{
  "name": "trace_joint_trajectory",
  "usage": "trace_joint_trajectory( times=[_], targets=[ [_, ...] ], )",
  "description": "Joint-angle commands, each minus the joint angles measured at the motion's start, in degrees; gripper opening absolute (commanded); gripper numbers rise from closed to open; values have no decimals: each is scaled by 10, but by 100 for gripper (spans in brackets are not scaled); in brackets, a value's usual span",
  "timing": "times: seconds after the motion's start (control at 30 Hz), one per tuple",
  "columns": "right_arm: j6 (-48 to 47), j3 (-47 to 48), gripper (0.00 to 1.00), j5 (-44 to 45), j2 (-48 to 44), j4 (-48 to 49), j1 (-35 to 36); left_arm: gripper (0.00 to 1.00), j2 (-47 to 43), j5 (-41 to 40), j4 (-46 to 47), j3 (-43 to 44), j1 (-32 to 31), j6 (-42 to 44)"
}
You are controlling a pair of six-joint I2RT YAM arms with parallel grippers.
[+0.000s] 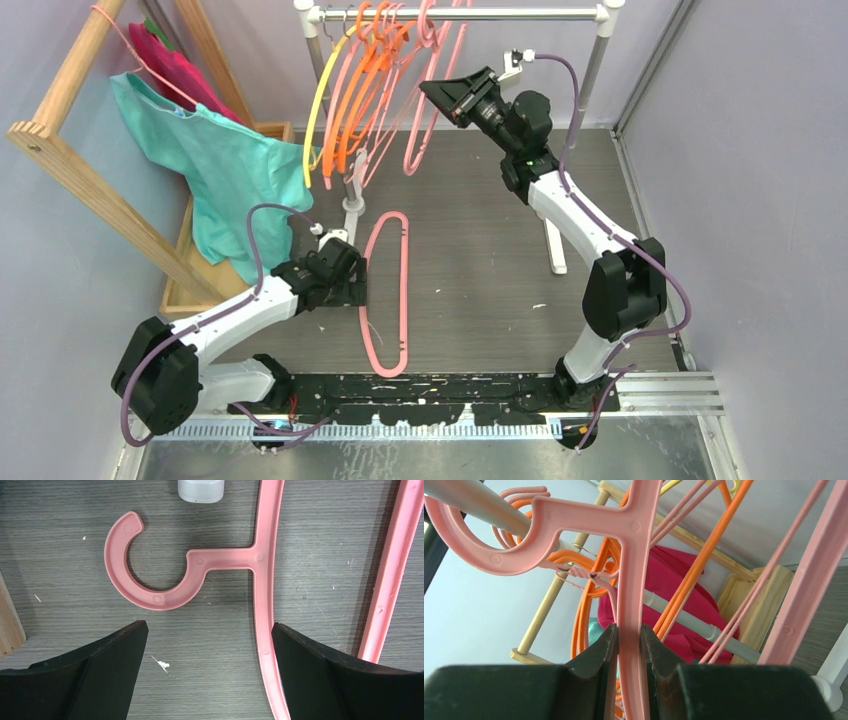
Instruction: Organize the hangers
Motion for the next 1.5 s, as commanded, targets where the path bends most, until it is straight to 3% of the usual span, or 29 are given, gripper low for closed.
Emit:
trace_joint_trajectory(
  times=[0.0,0.23,0.37,0.67,0.8,0.9,1.13,1.47],
  targets=[
    [-19,-38,27,-8,-43,-19,-3,98,1,-4,6,29,-1,11],
    [-124,-89,67,29,-139,-74,-6,98,1,7,5,44,-1,13],
    [-197,-115,75,61,-199,-137,-5,98,1,5,-8,58,-1,14],
    [-349,-237,78,187,-309,-305,15,98,0,18,-45,117,10,27],
    [-384,-330,76,260,-343,-350,67,98,-2,16,-67,135,26,31],
    [-411,-381,73,325,-351,-372,144,98,-1,21,-72,135,47,35],
    [-422,-377,67,421,-253,-377,323,98,-12,49,-49,107,92,28],
    [-415,-249,61,408,-55,-359,455,98,-13,24,-38,73,101,23]
  ],
)
